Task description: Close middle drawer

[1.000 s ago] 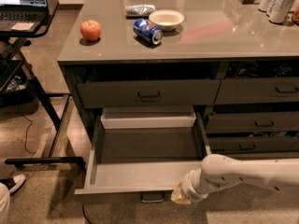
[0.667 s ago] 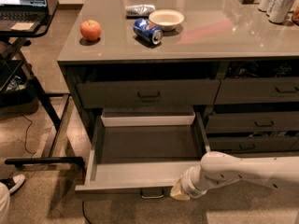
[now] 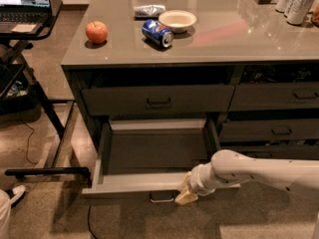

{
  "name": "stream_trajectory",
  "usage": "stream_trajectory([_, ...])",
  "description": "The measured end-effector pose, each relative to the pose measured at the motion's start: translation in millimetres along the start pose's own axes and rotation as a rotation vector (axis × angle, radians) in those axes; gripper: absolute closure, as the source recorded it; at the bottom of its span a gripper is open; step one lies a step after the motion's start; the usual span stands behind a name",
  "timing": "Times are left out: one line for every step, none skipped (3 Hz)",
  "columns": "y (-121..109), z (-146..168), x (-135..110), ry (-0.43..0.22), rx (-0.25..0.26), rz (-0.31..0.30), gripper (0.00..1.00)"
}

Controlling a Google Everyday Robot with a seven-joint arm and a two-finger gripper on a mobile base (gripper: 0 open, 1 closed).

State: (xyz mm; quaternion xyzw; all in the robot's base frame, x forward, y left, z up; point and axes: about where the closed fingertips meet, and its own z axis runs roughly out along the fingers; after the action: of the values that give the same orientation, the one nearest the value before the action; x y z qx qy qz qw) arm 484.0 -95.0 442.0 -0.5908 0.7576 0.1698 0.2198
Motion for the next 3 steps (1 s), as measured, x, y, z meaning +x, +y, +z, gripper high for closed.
stream_trajectory([2, 0, 0, 0.0, 0.0, 0.0, 0.0])
stream_trajectory([-35, 22, -28, -0.031, 0.015, -0.042, 0.0])
stream_trajectory([-35, 22, -28, -0.031, 0.015, -0.041, 0.0])
